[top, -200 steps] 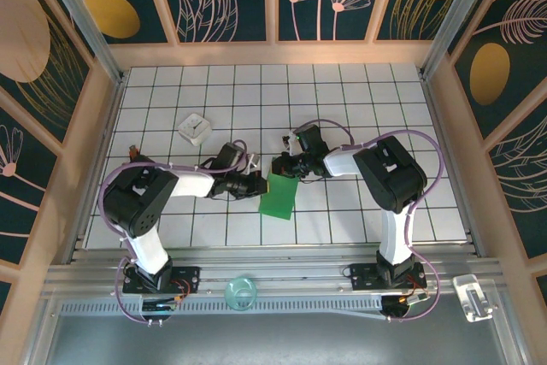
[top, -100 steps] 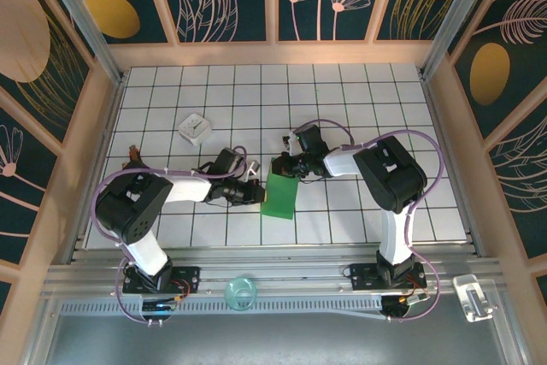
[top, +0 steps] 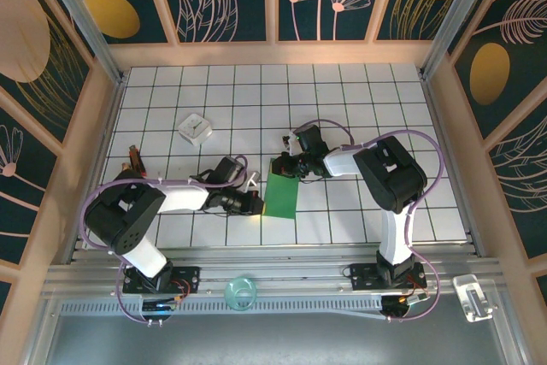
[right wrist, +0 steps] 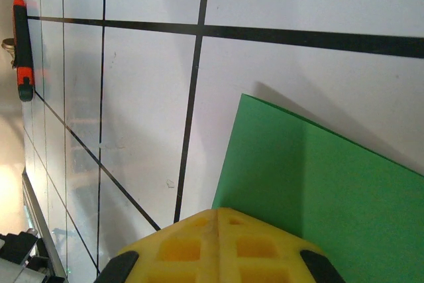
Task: Fold a paper plane with a square sheet of paper (pick it up from the middle)
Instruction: First fold in half a square sheet of paper at the center of the table.
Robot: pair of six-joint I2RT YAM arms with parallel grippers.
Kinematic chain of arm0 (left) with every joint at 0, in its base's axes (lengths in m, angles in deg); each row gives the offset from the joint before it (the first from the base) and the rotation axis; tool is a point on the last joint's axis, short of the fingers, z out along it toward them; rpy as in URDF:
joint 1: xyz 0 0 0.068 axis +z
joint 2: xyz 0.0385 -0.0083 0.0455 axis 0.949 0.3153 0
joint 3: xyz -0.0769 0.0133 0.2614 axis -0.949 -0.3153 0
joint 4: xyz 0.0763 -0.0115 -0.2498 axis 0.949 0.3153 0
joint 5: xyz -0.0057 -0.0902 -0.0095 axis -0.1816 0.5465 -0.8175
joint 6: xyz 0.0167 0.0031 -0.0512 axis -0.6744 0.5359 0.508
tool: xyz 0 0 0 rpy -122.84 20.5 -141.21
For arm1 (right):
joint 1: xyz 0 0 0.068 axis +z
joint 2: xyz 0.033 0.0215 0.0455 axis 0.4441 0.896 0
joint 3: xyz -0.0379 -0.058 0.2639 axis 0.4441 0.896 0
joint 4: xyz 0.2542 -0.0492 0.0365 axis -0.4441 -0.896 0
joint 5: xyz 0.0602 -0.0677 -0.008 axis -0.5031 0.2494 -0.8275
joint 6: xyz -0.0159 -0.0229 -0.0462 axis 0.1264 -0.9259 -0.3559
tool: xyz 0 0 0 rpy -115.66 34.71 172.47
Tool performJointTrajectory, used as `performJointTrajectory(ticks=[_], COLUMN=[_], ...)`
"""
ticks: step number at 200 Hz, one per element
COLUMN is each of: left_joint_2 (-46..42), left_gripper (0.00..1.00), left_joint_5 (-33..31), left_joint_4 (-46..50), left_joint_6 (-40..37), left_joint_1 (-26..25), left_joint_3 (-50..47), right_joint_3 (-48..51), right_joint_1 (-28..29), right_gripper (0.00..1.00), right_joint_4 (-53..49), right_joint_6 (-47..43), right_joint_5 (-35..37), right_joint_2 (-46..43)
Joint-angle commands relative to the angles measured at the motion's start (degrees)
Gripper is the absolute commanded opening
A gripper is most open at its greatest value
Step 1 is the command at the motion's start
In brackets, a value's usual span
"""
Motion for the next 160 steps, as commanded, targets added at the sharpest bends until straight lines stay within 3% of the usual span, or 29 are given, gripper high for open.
performJointTrajectory(ticks=[1,57,117,160], left_joint_2=[0.33,-3.85,-4.81,-0.36], left_gripper=[0.00,0.00,0.00,0.00], left_joint_5=[1.02,-1.00,-0.06,-2.30], left_joint_4=[9.96,15.11,-0.88,-3.78], left_joint_6=[-1.53,-4.65,5.19,6.13], left_joint_1=[-2.09,-3.31,-1.66,1.70], left_joint_3=[-3.05,0.22,2.36,4.63], right_joint_3=[2.38,2.52,2.32,2.40], right_joint_1=[-0.57,-0.65,-0.60,-0.65], right_gripper=[0.00,0.00,0.00,0.00], right_joint_4=[-6.60,-6.86,-7.29,-7.21], right_joint_6=[-0.06,-0.24,-0.75,-0.85], right_joint_5=[7.30,7.70,7.83,7.81], right_joint_2=[3.17,3.18,3.14,3.04])
